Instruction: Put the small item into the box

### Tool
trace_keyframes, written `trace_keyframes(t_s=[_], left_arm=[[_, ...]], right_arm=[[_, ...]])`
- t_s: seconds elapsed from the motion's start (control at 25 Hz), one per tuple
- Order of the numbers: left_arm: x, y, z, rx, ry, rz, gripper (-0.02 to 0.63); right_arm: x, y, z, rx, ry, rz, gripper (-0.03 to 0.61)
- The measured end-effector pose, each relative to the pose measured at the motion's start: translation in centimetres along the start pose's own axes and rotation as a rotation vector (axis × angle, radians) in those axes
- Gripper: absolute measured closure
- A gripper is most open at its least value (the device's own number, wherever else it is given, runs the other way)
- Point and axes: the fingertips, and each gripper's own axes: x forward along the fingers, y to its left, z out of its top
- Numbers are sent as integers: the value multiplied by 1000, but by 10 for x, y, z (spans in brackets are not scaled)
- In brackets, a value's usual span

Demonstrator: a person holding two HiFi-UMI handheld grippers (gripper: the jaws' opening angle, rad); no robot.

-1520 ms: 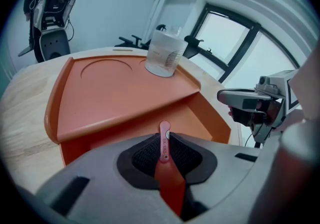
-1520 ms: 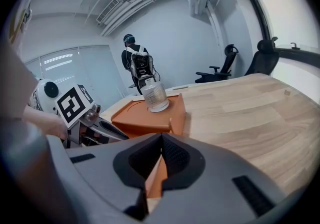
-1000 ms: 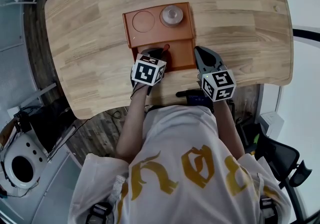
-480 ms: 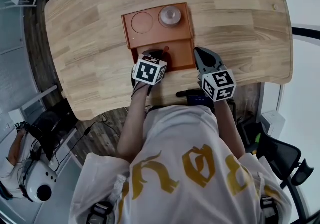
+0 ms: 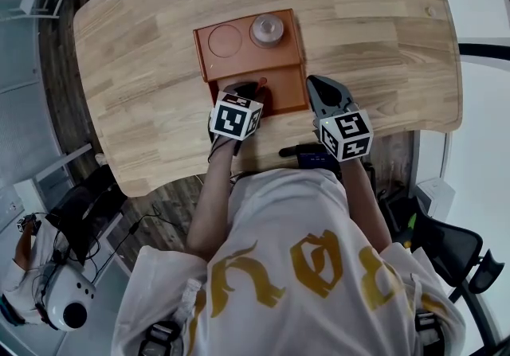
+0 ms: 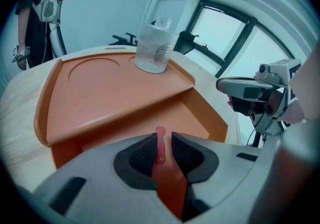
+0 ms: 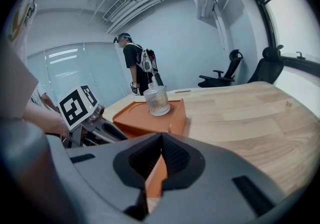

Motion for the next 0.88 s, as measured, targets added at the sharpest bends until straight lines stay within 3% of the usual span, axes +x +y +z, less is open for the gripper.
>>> trace_keyframes(t_s=[0.28, 0.48, 0.72, 0.88], left_arm=[[-17, 0, 11, 0, -89, 42, 539], [-36, 2, 26, -3, -187, 77, 585], [-69, -1, 44, -39, -356, 113, 595], [-94, -9, 55, 51, -454, 158, 603]], right_arm=[[-6, 7, 11, -29, -23, 0, 566], [-11, 10, 25, -83, -58, -10, 566], [-22, 18, 37, -132, -85, -24, 566], [-31, 28, 45, -157, -112, -28, 566]])
